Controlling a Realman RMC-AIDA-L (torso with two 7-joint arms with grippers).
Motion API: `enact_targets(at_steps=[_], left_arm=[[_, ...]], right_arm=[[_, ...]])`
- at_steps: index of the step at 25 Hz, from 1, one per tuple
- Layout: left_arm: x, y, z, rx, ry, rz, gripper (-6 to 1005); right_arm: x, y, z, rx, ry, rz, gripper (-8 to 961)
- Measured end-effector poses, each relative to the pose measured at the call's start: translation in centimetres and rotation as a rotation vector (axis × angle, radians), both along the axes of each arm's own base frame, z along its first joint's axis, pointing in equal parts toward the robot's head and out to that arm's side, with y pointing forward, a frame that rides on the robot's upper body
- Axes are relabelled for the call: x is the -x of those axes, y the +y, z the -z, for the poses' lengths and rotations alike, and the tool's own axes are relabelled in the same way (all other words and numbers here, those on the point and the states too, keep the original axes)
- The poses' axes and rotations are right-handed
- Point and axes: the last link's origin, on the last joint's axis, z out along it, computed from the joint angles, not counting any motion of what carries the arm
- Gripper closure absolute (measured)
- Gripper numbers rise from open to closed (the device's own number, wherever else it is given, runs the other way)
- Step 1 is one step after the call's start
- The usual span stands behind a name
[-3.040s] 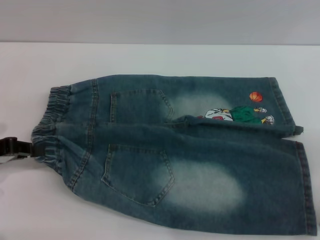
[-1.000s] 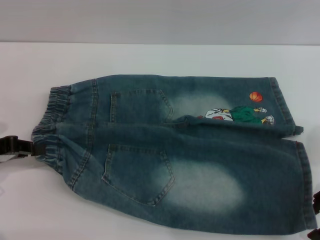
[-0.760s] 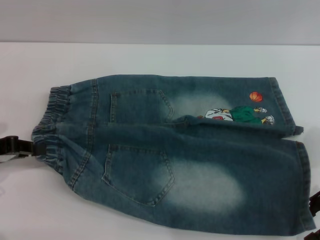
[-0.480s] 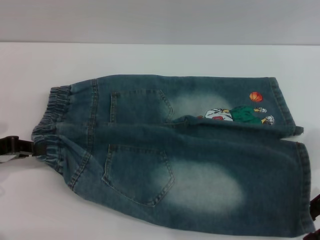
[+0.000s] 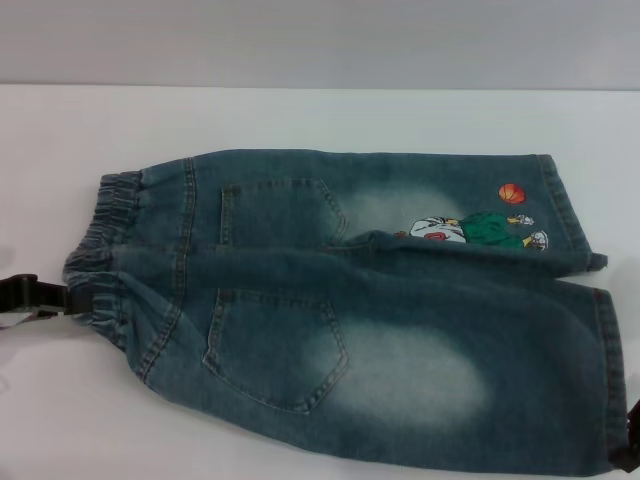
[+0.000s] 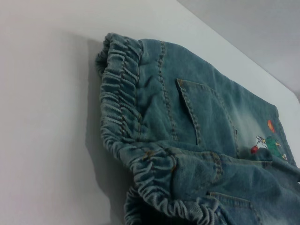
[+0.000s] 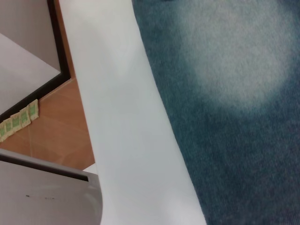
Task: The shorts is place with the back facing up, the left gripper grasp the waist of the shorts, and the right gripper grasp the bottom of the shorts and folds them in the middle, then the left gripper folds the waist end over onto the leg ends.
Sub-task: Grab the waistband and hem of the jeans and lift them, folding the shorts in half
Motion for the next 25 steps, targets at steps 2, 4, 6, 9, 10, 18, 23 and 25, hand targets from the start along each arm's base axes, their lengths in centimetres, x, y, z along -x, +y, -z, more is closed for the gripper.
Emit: enact_targets(at_steps=[2,4,6,9,10,18,23,25], left_arm=[[0.0,0.0,0.0,0.000,-0.001,0.000,893],[0.0,0.0,0.0,0.000,-0.001,0.000,893],[0.0,0.0,0.0,-0.001,-0.002,-0.001,892],[-0.1,0.1,0.0,-0.004,-0.006,-0.003,891],[-0.1,0.1,0.0,-0.005,-0.006,-0.003,890],[-0.2,0.1,-0.1,-0.020,-0.035,-0.005,888],[-1.1,0.1,-0.8,-0.097,-0.199,-0.014,886],[-1.4,0.2,-1.3,-0.136,-0.258,-0.011,885]], right_arm=[[-0.1,0.0,0.0,0.000,-0.001,0.001,775],[-0.2,-0.1,0.0,-0.003,-0.003,0.002,830],[-0.3,-0.1,0.0,-0.007,-0.004,0.000,884],[-0.5,-0.2,0.0,-0.013,0.000,-0.004,942],[-0.5,-0.2,0.0,-0.015,0.003,-0.004,945],[0.0,0.0,-1.6,-0.106,0.146,-0.043,947],[0.6,0.7,-3.8,-0.263,0.290,-0.098,940],[1.0,1.1,-4.5,-0.326,0.347,-0.121,938]])
